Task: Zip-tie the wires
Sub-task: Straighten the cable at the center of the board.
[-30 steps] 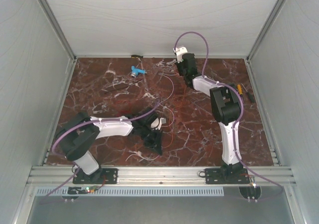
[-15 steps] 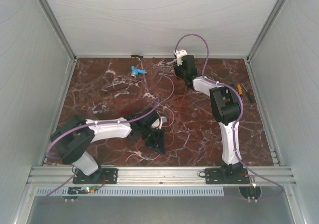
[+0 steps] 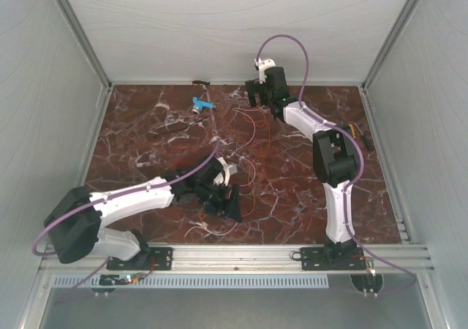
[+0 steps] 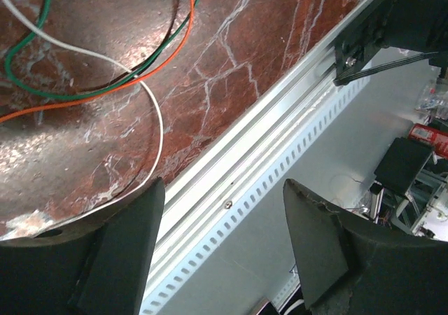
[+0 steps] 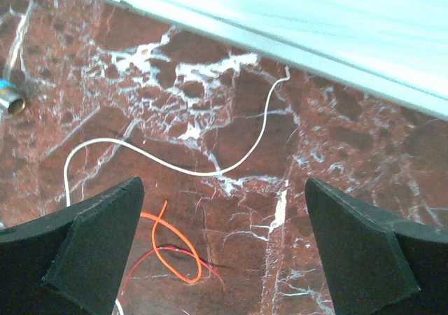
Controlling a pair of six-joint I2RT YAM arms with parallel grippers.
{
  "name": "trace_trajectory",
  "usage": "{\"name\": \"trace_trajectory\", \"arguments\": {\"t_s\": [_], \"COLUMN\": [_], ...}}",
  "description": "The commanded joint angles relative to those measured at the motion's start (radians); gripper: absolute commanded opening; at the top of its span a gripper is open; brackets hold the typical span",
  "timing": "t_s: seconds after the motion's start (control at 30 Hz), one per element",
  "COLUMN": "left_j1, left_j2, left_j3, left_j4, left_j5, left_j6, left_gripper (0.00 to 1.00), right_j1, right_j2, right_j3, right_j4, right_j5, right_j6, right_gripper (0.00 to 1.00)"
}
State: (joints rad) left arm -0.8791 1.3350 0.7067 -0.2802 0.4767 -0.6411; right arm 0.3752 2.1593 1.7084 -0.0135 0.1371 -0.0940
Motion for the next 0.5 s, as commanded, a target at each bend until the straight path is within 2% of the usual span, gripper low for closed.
{"name": "trace_trajectory", "arguments": {"t_s": [0.0, 0.3, 0.47], "left_j1": [-0.004, -0.001, 0.002], "left_j2": [-0.046, -0.171, -0.234], "left_j3": [0.02, 0.079, 0.103], "left_j4": [-0.065, -0.188, -0.236], "left_j5": [-0.058, -0.221, -0.315], "left_j6": [0.003, 0.043, 0.057], "left_gripper": [0.7, 0.76, 0.94], "right_j1": [0.021, 0.06, 0.089], "right_j2": [-0.053, -0.175, -0.237], "right_j3": [0.088, 0.014, 0.007], "right_j4": [-0.124, -0.109, -0.117], "right_j5": [0.093, 0.02, 0.023], "right_j6": [0.032, 0.06, 0.046], "right_gripper": [0.98, 0.98, 0.98]}}
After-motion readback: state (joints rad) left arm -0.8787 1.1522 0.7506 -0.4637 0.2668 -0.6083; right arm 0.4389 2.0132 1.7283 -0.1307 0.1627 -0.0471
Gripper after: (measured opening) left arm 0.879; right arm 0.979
